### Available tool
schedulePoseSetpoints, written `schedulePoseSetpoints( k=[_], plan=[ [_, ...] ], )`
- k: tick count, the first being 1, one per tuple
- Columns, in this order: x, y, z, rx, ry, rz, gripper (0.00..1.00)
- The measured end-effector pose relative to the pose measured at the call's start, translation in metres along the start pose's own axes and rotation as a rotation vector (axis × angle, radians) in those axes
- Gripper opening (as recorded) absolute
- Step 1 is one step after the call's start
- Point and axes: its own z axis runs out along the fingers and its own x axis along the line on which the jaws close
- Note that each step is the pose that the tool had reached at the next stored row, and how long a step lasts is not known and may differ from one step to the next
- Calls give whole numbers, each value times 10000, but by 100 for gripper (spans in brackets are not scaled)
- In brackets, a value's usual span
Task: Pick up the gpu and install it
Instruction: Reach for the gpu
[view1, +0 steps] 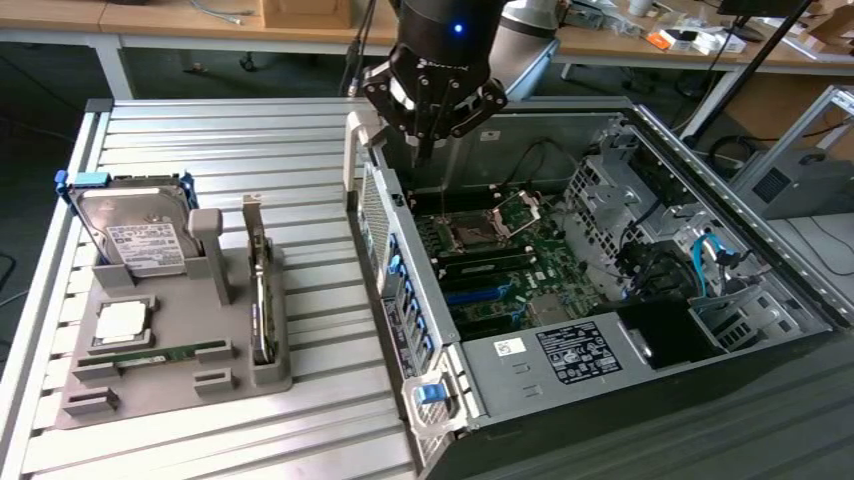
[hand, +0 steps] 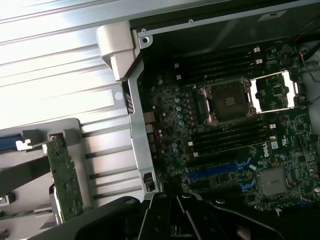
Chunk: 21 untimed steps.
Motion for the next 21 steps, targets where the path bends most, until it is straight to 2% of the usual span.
schedulePoseSetpoints(
  k=[21],
  plan=[
    [147, -31, -5, 0, 0, 0, 11]
  ],
)
